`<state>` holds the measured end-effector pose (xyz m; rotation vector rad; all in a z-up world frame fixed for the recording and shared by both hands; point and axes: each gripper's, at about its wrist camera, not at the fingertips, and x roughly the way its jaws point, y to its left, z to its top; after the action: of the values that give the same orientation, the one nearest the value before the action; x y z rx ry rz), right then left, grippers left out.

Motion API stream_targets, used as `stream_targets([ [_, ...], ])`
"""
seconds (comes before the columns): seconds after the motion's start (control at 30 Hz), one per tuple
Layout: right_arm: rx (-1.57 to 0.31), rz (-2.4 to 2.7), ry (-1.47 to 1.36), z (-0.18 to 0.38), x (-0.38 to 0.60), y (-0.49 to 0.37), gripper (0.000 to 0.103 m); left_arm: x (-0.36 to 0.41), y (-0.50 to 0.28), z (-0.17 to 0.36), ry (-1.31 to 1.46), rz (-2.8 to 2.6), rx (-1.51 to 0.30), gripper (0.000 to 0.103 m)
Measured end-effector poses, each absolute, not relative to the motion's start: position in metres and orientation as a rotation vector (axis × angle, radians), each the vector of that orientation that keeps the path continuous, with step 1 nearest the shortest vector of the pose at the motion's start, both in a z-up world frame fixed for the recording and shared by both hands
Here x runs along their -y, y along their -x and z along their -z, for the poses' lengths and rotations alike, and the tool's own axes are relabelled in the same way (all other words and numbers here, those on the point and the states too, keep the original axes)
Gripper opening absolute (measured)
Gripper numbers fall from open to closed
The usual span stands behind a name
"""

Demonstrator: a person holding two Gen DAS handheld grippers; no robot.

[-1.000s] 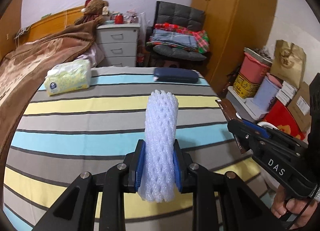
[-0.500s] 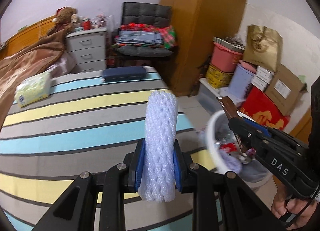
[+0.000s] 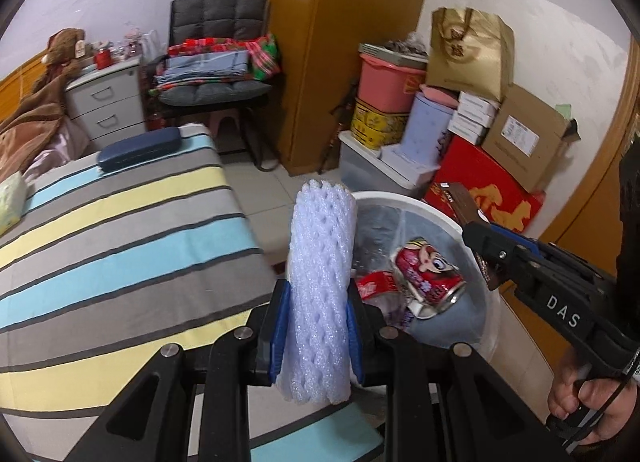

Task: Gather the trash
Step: 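Carry the foam sleeve and brown wrapper over the white bin with both tools, then open both tools to drop the sleeve and wrapper into the bin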

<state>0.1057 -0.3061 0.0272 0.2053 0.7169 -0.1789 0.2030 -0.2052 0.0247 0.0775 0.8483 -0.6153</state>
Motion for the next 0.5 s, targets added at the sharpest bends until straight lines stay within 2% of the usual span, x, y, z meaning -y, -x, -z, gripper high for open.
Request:
stream_targets([
  [0.5,-0.805,0.215,-0.212,-0.004,0.337,-0.089,0.018,0.257,-0.190,0.008,-0.147,0.669,-0.921,0.027],
])
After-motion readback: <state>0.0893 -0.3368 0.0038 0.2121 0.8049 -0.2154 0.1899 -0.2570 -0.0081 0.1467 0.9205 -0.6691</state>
